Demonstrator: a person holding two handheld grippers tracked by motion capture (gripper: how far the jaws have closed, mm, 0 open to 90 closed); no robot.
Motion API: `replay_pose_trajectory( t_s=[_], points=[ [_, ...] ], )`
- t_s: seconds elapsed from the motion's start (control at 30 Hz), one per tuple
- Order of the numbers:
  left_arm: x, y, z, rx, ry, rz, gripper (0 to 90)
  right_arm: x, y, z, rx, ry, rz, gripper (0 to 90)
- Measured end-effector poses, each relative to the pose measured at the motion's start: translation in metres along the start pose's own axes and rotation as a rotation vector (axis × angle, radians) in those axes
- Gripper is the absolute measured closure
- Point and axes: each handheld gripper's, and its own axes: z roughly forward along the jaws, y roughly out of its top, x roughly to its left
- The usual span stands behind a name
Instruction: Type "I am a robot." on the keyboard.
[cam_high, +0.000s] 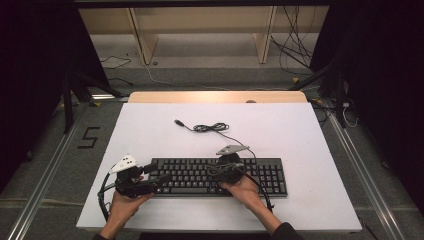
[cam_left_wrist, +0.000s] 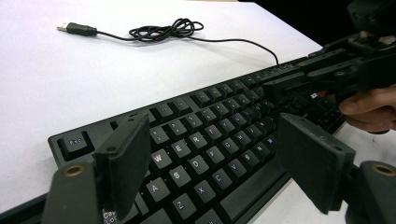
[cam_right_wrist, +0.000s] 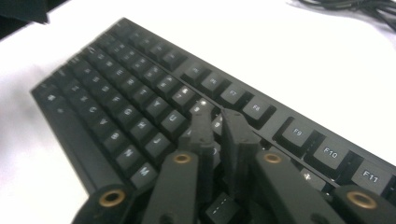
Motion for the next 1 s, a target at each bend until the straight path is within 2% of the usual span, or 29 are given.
replay_pose_trajectory(
  t_s=[0.13,0.23,0.4,0.5,0.7,1.0],
  points=[
    [0.0,0.0,0.001,0.003,0.003,0.0,26.4,0.002,-0.001,-0.01,-0.034,0.022,-0.008,73.6],
    [0.0,0.0,0.002,0.007,0.004,-0.004,26.5,0.003,-0.002,-0.019,-0.062,0.038,-0.01,57.4],
    [0.001,0.001,0.006,0.02,-0.002,-0.003,27.8,0.002,-0.007,-0.036,-0.104,0.052,-0.006,45.2],
    [0.001,0.003,0.011,0.038,-0.006,0.0,30.0,0.0,-0.011,-0.044,-0.12,0.056,0.006,41.4],
    [-0.001,0.006,0.022,0.082,-0.005,0.015,41.9,-0.001,-0.019,-0.054,-0.143,0.053,0.016,36.8],
    [-0.004,0.014,0.044,0.16,-0.01,0.071,68.1,0.003,-0.027,-0.056,-0.132,0.053,0.01,33.8]
  ],
)
